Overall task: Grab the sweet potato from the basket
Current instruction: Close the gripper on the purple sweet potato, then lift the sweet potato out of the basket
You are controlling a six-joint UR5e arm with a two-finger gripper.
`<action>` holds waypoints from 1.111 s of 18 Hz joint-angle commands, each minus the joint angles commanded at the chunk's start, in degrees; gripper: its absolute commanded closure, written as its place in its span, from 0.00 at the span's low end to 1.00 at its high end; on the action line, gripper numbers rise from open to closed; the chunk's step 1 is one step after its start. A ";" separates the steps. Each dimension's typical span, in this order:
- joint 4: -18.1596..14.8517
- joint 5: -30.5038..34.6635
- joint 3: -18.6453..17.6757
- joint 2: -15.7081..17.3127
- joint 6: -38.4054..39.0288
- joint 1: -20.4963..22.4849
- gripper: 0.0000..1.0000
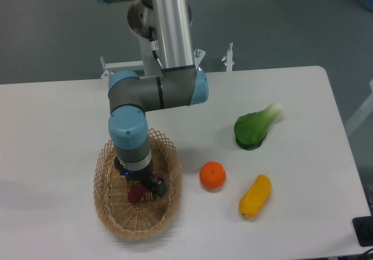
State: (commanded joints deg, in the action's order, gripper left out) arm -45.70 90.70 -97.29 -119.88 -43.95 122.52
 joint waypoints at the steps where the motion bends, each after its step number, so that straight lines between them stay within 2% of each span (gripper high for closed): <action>1: 0.00 0.18 0.00 -0.09 -0.09 0.00 0.42; 3: 0.00 0.18 0.26 0.00 -0.17 0.00 0.56; 6: 0.00 0.18 0.44 0.17 -0.26 0.00 0.68; 11: -0.09 0.09 1.41 0.70 -0.61 0.09 0.70; 13: -0.70 0.00 1.84 2.28 -2.71 0.61 0.70; 18: -2.02 -1.75 5.36 5.53 -4.56 5.88 0.69; 20: -4.47 -2.54 6.23 7.20 -8.50 9.21 0.69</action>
State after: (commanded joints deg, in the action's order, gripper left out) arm -50.17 88.16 -91.06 -112.68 -52.45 131.73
